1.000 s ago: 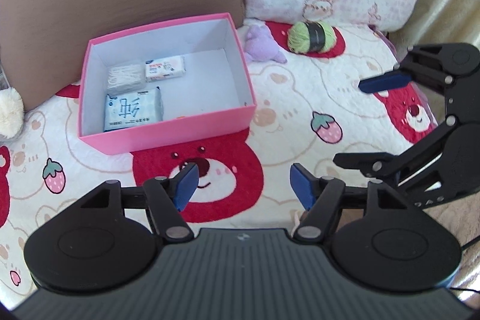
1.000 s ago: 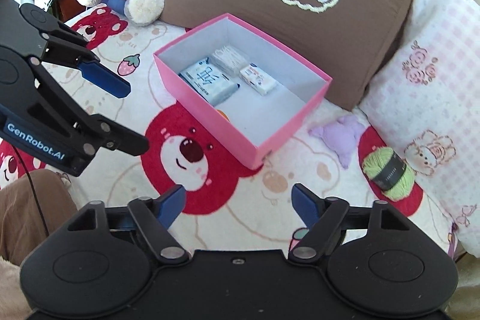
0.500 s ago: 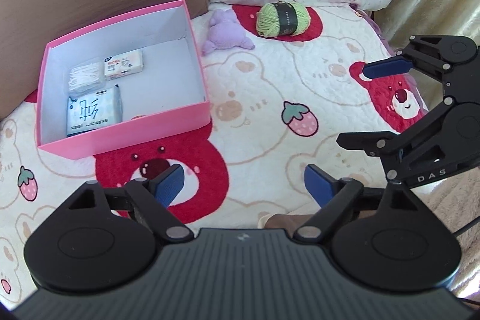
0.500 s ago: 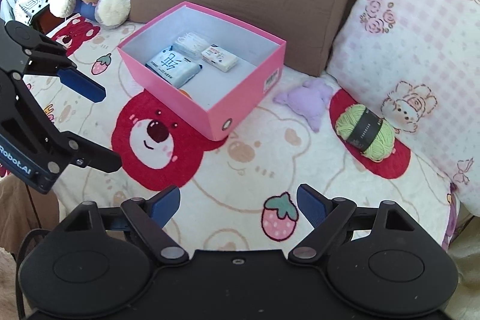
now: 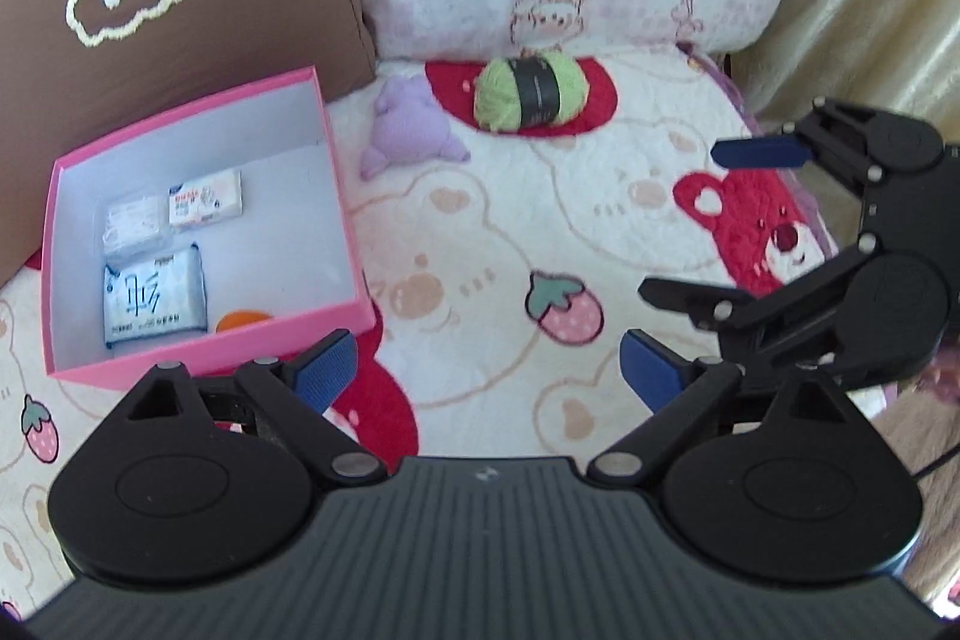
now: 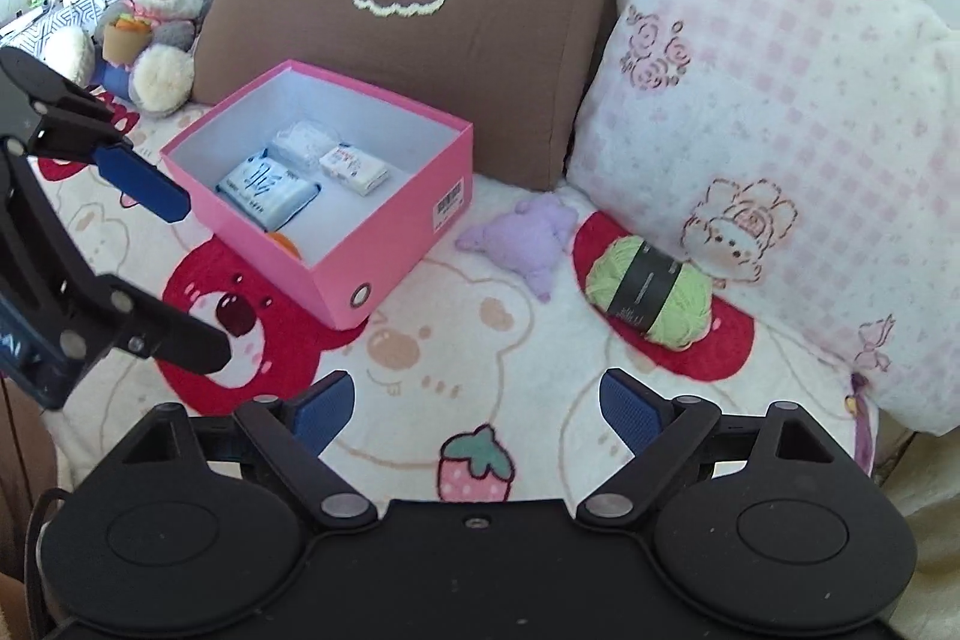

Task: Organize objects
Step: 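Move the left gripper down to the green yarn ball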

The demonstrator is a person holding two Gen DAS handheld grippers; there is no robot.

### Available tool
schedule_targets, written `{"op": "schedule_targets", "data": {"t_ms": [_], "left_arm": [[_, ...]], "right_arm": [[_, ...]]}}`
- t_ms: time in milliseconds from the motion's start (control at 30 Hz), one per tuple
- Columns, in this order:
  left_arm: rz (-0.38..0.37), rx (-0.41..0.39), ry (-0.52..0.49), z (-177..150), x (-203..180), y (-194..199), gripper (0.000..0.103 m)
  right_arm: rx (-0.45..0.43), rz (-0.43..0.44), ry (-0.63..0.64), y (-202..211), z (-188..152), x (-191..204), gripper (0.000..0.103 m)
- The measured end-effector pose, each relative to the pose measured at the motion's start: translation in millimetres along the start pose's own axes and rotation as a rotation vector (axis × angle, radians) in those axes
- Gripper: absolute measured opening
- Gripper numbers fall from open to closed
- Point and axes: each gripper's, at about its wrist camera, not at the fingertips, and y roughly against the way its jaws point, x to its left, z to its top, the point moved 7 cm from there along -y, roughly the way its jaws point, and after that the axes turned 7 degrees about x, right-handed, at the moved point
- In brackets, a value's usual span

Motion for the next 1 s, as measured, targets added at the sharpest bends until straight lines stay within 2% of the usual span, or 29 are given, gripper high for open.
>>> {"op": "schedule_targets", "data": {"t_ms": [133, 300, 467, 633, 733, 800, 867, 1000], "left_arm": [[0.043, -0.058, 0.065, 22.4, 3.8, -2.7, 0.097], [-0.009, -0.121, 0.094, 46.6, 4.4, -17.7, 0.1], [-0.107, -0.13, 0.199, 66.0, 6.9, -41.4, 0.1], [-0.132, -0.138, 0.294, 81.4, 6.7, -65.3, 0.1], [-0.197, -0.094, 0.244, 90.9, -1.2, -83.8, 0.1], [-0.218, -0.096, 0.221, 96.1, -5.6, -92.2, 0.1], [-0.183, -0.099, 0.215, 99.6, -7.4, -99.7, 0.1], [-0.101, -0.128, 0.142, 110.3, -15.0, -112.9, 0.1]], "right_arm": [[-0.098, -0.039, 0.009, 0.3, 2.5, -10.6, 0.091], [-0.205, -0.114, -0.023, -8.2, 2.5, -35.3, 0.091], [-0.175, -0.124, -0.097, -26.6, -0.2, -57.8, 0.091], [-0.161, -0.142, -0.142, -40.2, -2.4, -71.0, 0.092], [-0.148, -0.135, -0.196, -46.7, -1.0, -82.1, 0.093], [-0.153, -0.122, -0.227, -50.2, 0.2, -89.8, 0.093], [-0.15, -0.14, -0.218, -55.4, 0.8, -93.8, 0.093], [-0.136, -0.154, -0.222, -70.4, 1.2, -100.6, 0.093]]}}
